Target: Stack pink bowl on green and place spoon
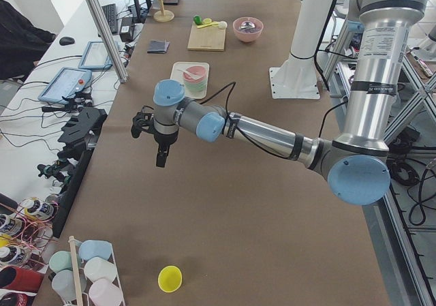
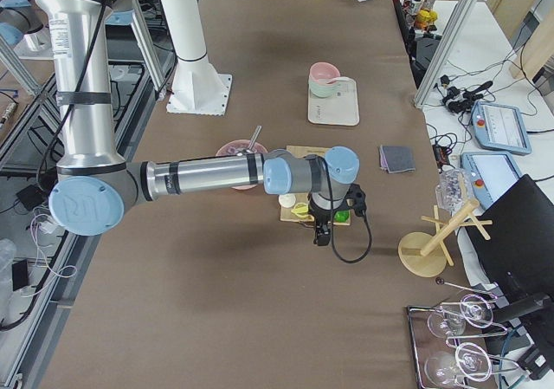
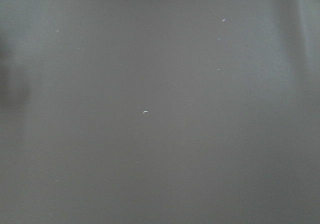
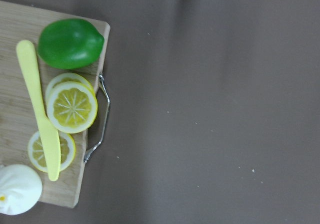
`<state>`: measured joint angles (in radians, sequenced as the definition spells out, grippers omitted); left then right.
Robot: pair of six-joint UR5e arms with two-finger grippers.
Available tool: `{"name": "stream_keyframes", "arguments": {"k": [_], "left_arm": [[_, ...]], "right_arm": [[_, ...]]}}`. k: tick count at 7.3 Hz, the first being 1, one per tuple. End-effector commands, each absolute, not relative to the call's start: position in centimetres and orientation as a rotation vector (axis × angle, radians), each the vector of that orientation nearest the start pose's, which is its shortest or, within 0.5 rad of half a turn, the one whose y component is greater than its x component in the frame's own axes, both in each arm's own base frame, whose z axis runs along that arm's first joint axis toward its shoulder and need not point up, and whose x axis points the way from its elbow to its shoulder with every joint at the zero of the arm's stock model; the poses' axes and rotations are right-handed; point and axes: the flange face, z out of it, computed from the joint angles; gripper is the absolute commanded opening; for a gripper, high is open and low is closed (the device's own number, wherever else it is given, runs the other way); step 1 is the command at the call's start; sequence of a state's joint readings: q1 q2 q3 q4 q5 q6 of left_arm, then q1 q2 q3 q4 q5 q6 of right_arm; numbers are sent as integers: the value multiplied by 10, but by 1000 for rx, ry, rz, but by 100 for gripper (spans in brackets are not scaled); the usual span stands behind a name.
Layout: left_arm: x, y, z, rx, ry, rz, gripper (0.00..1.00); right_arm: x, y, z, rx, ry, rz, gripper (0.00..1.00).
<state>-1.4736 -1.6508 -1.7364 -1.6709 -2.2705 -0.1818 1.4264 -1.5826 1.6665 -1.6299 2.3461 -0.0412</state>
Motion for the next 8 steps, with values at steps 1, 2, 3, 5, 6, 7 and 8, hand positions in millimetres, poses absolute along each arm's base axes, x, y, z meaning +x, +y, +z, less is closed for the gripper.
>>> {"name": "stream_keyframes", "arguments": {"k": [1, 2, 3, 5, 6, 7, 8], "left_arm": [[-72, -467, 640, 143, 620, 185, 98], [-73, -465, 662, 129, 590, 175, 98], [-73, -464, 687, 107, 594, 170, 98], [-72, -473, 667, 119, 604, 72, 98], [-65, -481, 642, 125, 685, 24, 98], [-59, -488, 628, 118, 764, -3, 98], [-59, -487, 629, 113, 771, -6, 98]], "right_arm": [[36, -456, 656, -17, -780, -134, 100], [50, -444, 664, -7, -789, -138, 100], [50, -438, 665, -15, -824, -118, 100], [50, -448, 653, -5, -829, -94, 100], [49, -451, 648, -10, -830, -64, 100], [50, -456, 633, -12, -827, -2, 100], [49, -459, 632, -14, -828, 7, 100]]}}
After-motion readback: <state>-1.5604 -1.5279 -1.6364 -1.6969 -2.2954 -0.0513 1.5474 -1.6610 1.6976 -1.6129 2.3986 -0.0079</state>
